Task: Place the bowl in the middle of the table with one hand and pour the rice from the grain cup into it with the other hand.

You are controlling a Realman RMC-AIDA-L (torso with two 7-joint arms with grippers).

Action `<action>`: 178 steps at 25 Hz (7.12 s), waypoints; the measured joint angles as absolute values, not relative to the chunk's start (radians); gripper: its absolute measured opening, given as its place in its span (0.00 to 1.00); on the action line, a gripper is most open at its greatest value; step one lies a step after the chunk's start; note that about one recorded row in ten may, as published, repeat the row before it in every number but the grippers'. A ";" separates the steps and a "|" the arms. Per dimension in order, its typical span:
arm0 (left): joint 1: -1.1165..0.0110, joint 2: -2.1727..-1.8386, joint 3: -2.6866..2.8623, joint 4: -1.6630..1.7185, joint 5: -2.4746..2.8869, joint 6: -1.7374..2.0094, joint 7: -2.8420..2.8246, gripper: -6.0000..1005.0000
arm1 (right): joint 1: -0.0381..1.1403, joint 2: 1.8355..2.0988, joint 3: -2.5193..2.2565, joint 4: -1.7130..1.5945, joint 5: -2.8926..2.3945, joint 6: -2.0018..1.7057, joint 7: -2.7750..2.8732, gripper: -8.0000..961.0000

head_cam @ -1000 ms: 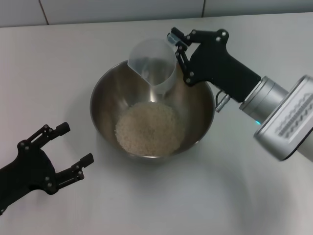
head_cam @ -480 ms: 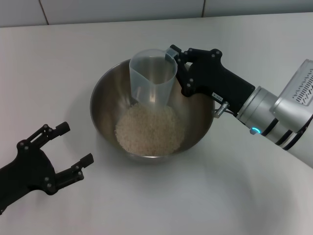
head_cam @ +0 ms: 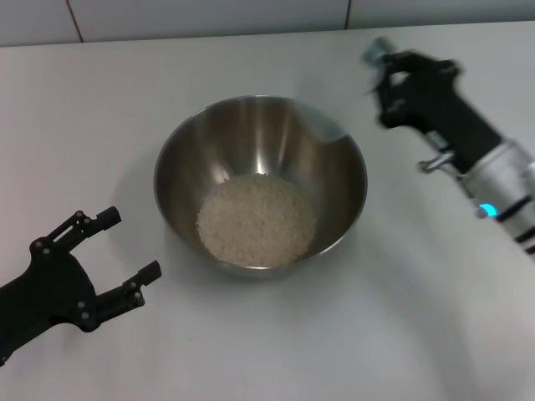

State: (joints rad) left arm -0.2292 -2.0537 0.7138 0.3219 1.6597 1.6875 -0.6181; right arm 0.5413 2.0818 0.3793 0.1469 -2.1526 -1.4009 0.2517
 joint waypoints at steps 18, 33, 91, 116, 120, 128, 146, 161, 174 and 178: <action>-0.232 -2.056 0.707 0.316 1.660 1.710 -0.623 0.87 | 0.452 2.081 0.545 0.059 -2.147 -1.357 0.250 0.03; -0.229 -2.054 0.707 0.314 1.660 1.726 -0.620 0.87 | 0.489 2.085 0.540 0.081 -2.155 -1.075 0.200 0.03; -0.215 -2.050 0.713 0.313 1.660 1.758 -0.629 0.87 | 0.231 2.080 0.516 0.106 -2.240 -1.387 0.308 0.75; -0.233 -2.049 0.716 0.313 1.661 1.748 -0.630 0.87 | 0.429 2.007 0.021 -0.317 -2.398 -1.818 0.743 0.75; -0.246 -2.048 0.719 0.316 1.678 1.732 -0.642 0.87 | 0.456 2.004 -0.068 -0.383 -2.399 -1.828 0.813 0.75; -0.276 -2.043 0.730 0.324 1.692 1.719 -0.700 0.87 | 0.454 2.001 -0.085 -0.408 -2.399 -1.855 0.827 0.75; -0.310 -2.026 0.729 0.357 1.784 1.720 -0.760 0.87 | 0.462 2.007 -0.091 -0.410 -2.399 -1.843 0.821 0.75; -0.310 -2.015 0.730 0.362 1.790 1.729 -0.769 0.87 | 0.463 2.012 -0.090 -0.410 -2.398 -1.831 0.818 0.75; -0.314 -2.011 0.730 0.363 1.797 1.732 -0.794 0.87 | 0.463 2.014 -0.090 -0.414 -2.399 -1.816 0.810 0.75; -0.320 -2.011 0.730 0.373 1.815 1.732 -0.814 0.87 | 0.463 2.014 -0.090 -0.421 -2.400 -1.816 0.810 0.75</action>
